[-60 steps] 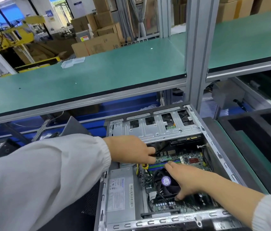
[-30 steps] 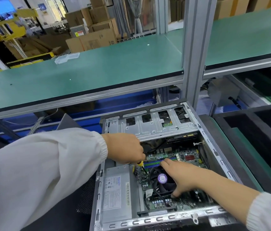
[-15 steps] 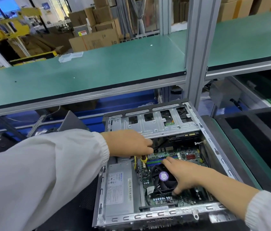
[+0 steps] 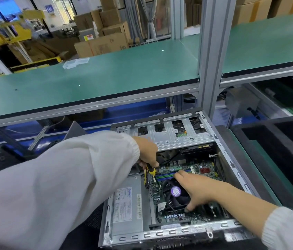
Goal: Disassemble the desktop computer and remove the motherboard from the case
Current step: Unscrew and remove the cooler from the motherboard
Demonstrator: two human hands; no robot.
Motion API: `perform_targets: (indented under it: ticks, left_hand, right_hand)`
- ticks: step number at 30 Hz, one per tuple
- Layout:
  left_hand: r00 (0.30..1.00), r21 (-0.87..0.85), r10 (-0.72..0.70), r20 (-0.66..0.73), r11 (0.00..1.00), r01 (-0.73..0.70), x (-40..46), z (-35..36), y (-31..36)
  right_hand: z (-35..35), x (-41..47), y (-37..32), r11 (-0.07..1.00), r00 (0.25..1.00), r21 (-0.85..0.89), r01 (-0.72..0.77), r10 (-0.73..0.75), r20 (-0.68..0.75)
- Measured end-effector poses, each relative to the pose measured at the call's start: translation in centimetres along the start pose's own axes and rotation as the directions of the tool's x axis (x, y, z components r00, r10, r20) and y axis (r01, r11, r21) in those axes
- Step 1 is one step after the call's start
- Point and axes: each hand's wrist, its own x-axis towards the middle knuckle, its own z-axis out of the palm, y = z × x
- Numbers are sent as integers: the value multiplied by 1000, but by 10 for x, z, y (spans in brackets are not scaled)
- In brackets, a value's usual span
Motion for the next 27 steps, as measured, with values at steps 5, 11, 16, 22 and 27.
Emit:
perform_targets:
  ticks: [5, 11, 16, 22, 27]
  left_hand:
    - [877, 433, 438, -196, 841, -324, -7, 19, -18]
    - [763, 772, 606, -224, 588, -242, -5, 23, -13]
    - [990, 1, 33, -136, 999, -33, 3, 10, 14]
    - [999, -138, -46, -23, 989, 42, -4, 19, -20]
    - [861, 548, 462, -215, 787, -285, -14, 33, -39]
  right_hand:
    - [2, 1, 1, 1000, 1000, -26, 1, -1, 0]
    - [2, 1, 1, 1000, 1000, -25, -1, 1, -4]
    - [1, 1, 0, 1000, 1000, -12, -2, 1, -14]
    - [-1, -2, -2, 1000, 1000, 2, -3, 3, -7]
    - [-2, -1, -2, 1000, 1000, -13, 5, -5, 7]
